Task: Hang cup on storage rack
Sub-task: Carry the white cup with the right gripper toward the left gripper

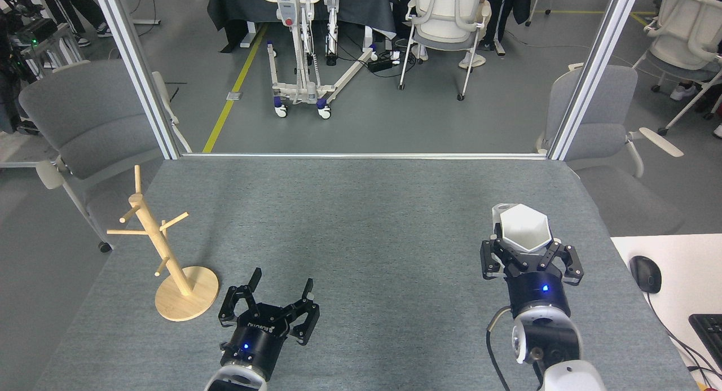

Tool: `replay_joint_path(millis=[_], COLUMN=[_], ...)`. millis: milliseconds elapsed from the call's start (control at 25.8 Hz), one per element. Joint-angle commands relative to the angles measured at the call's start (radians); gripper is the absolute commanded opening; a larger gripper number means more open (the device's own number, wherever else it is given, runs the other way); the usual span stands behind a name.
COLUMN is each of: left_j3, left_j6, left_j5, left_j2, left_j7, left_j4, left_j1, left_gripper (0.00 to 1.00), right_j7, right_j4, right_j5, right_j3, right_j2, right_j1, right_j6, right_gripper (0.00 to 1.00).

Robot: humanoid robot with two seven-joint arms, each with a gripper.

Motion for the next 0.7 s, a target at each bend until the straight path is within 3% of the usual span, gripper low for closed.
replay_joint_path(millis=[0, 116, 310, 503, 658], left_j3=[-0.096, -0.182, -0.268, -0.354, -0.357], left_j6=[-0.023, -0.028, -0.026, -0.069, -0.15], left_j5=[-0.014, -0.031, -0.137, -0.154, -0.146], left_j2=[0.053, 0.079, 0.065, 0.021, -0.032], left_j7=[0.033, 0.036, 0.021, -0.033, -0.035], left_j4=[-0.008, -0.024, -0.017, 0.031, 0.086], left_j1=[0.021, 0.013, -0.031, -0.091, -0.137], left_gripper=[1.0, 1.0, 1.0, 1.0, 1.0], right_j7=[0.01, 0.042, 0.05, 0.077, 0.093], right_j4=[-0.074, -0.074, -0.077, -0.077, -0.076], right_j5=[-0.002, -0.002, -0.002, -0.002, -0.002], right_j3=[0.123, 0.172, 0.324, 0.442, 0.471], right_j2=[0.004, 0.006, 0.006, 0.007, 0.007], right_j1=[0.029, 0.032, 0.017, -0.026, -0.049], right_j6=[0.166, 0.261, 0.469, 0.61, 0.632], right_gripper=[0.36, 0.36, 0.36, 0.36, 0.35])
